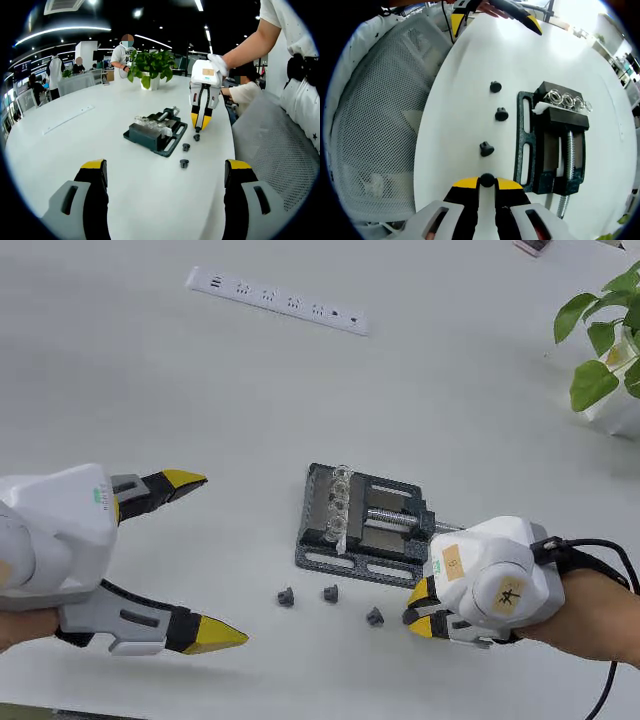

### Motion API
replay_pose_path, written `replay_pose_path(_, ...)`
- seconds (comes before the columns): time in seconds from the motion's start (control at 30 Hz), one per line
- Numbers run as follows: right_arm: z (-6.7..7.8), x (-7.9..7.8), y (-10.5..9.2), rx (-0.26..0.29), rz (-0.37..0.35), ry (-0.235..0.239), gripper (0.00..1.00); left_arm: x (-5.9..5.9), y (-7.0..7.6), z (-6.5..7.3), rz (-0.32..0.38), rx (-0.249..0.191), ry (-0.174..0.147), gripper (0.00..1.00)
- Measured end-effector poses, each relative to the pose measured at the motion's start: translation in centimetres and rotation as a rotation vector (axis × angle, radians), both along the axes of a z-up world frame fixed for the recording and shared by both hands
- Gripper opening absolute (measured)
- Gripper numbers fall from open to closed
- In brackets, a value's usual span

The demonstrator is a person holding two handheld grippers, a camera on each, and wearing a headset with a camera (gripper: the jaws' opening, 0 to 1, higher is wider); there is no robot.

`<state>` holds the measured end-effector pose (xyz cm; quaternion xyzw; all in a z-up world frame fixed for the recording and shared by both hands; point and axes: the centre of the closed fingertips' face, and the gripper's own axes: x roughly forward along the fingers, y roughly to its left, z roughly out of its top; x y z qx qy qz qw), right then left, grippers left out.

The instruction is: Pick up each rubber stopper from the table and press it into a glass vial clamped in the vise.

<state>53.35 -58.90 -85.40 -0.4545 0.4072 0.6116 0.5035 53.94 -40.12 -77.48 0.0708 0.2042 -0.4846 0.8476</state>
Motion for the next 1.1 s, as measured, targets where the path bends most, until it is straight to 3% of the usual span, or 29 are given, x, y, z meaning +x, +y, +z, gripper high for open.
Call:
replay_pose_path(0.27, 0.0, 0.1, -0.1, -0.001, -0.027, 0.005, 0.06, 0.1, -0.1, 0.1, -0.001, -0.003, -0.002, 0.97)
replay_pose_path(0.5, 1.2, 0.4, -0.1, 0.017, -0.059, 0.013, 0.06, 0.2, -0.3, 0.1, -0.006, -0.004, -0.005, 0.97)
replay_pose_path(0.73, 4.0, 1.5, 1.3, 0.062, -0.085, 0.014, 0.06, 0.2, -0.3, 0.2, -0.010, -0.006, -0.010, 0.97)
replay_pose_path(1.1, 7.9, 5.3, 4.8, 0.149, -0.103, -0.015, 0.06, 0.1, -0.6, 0.4, -0.007, -0.018, -0.019, 0.97)
